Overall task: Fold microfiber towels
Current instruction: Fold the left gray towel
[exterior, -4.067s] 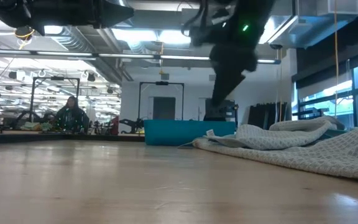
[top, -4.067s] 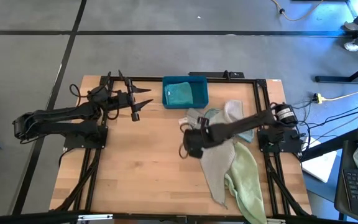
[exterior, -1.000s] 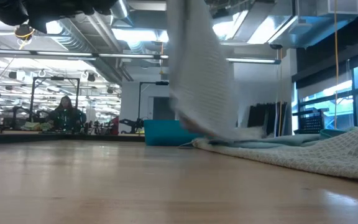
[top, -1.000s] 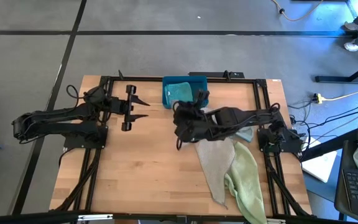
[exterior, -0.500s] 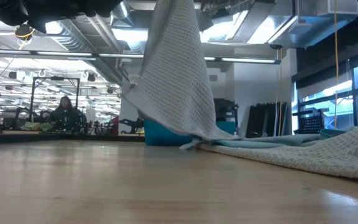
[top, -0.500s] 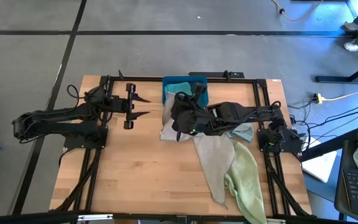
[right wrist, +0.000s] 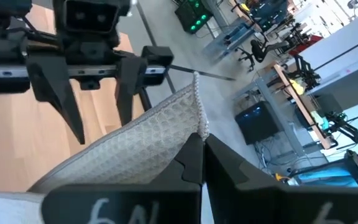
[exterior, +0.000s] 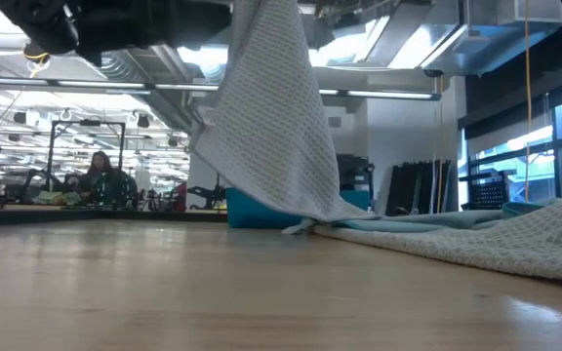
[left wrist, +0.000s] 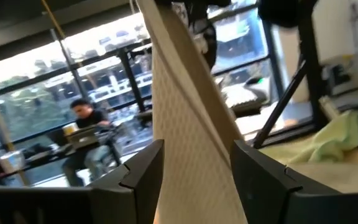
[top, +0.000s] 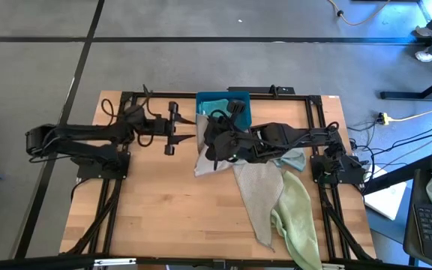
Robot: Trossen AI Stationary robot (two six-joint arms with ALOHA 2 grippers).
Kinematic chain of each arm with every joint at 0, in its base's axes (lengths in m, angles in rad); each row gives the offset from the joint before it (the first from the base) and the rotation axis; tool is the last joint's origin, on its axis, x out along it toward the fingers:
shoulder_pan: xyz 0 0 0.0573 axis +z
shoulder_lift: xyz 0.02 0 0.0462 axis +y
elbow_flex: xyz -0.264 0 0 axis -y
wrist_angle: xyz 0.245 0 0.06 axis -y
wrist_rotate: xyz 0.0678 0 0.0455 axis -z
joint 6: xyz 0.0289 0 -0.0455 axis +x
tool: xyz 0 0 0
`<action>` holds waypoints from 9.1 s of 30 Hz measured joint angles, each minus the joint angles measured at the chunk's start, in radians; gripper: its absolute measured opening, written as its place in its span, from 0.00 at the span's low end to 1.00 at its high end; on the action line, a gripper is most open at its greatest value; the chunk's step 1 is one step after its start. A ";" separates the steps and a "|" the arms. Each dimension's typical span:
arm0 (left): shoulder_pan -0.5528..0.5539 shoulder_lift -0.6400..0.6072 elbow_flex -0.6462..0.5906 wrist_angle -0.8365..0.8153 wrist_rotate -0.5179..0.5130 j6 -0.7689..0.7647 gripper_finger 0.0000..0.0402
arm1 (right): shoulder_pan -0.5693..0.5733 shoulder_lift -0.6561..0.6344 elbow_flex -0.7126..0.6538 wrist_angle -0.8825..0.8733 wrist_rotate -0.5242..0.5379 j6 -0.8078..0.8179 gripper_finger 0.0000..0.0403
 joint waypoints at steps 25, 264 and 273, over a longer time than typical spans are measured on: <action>-0.050 0.174 0.044 0.090 -0.080 -0.125 0.44 | -0.014 0.003 0.000 0.000 -0.041 0.021 0.02; -0.182 -0.397 0.640 -1.788 -0.758 -0.247 0.00 | -0.192 0.003 -0.024 -0.316 -0.563 0.147 0.02; -0.265 -0.380 0.519 -1.919 -0.367 -0.573 0.00 | -0.086 0.107 -0.024 -0.332 -0.849 0.216 0.02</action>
